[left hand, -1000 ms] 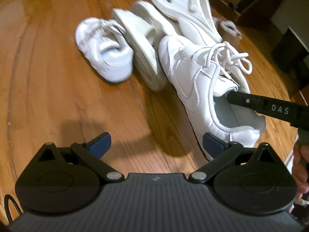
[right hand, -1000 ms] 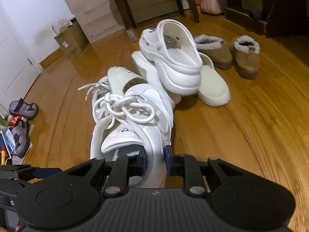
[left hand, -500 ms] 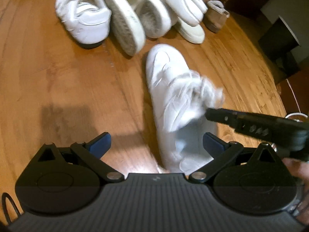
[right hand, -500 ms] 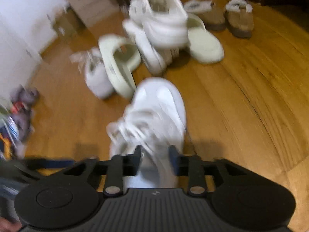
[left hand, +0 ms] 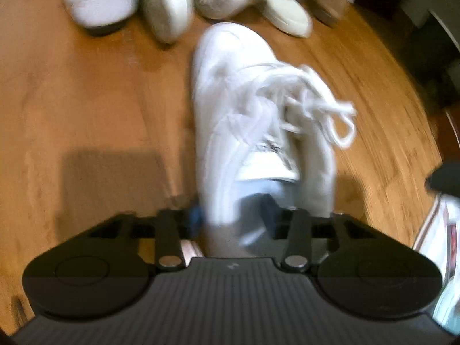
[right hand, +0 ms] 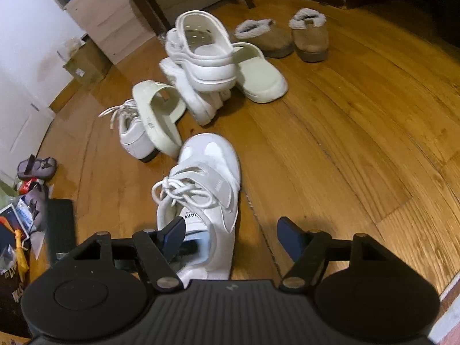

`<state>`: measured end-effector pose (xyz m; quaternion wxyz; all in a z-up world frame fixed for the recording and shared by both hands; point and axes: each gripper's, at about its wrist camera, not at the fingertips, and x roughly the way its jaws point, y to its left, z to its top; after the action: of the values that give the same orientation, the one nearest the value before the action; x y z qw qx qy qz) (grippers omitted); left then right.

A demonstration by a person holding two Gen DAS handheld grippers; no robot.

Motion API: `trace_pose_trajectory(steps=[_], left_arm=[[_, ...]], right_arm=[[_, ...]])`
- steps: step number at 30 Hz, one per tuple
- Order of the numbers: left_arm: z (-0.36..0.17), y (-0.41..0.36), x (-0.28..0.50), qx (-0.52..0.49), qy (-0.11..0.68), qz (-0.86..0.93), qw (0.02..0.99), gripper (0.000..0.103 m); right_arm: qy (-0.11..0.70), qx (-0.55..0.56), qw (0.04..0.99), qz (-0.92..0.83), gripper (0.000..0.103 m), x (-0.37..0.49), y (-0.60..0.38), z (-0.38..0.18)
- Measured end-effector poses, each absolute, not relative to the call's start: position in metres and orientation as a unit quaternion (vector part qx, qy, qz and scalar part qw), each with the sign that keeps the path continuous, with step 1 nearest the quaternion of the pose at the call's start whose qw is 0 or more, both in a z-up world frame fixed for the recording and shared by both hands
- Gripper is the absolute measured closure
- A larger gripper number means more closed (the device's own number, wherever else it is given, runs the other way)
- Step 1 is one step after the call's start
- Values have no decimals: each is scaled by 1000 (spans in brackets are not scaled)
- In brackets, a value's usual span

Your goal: Organize scattered shoes

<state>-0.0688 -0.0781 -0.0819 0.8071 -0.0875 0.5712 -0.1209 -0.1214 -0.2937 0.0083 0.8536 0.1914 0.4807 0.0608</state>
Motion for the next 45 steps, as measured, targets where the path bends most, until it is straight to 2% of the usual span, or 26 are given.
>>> trace_pose_trajectory(steps=[14, 20, 21, 25, 28, 31, 35, 38, 41, 45], left_arm=[[-66, -76, -122, -70, 575, -141, 803, 88], [-65, -72, -136, -73, 580, -191, 788, 83], [-63, -67, -138, -73, 581, -197, 786, 79], [-45, -47, -141, -60, 575, -200, 791, 46], [-29, -33, -137, -40, 571, -190, 797, 33], [-23, -24, -119, -19, 585, -189, 788, 30], [-21, -15, -83, 14, 595, -172, 785, 27], [-29, -6, -75, -26, 573, -185, 798, 22], [-54, 1, -83, -104, 578, -221, 778, 22], [-66, -1, -94, -85, 579, -231, 778, 22]], right_arm=[[487, 157, 854, 89, 31, -140, -301, 12], [484, 136, 858, 109, 30, -142, -300, 18], [482, 132, 859, 115, 29, -142, -299, 19], [476, 101, 860, 156, 28, -137, -286, 13], [490, 54, 848, 194, 28, -125, -266, 11], [519, -46, 820, 238, 28, -112, -234, 13], [502, -208, 795, 269, 28, -112, -197, 19], [511, -237, 779, 277, 38, -105, -186, 14], [511, -248, 773, 284, 40, -105, -184, 4], [502, -266, 773, 282, 41, -107, -182, -11]])
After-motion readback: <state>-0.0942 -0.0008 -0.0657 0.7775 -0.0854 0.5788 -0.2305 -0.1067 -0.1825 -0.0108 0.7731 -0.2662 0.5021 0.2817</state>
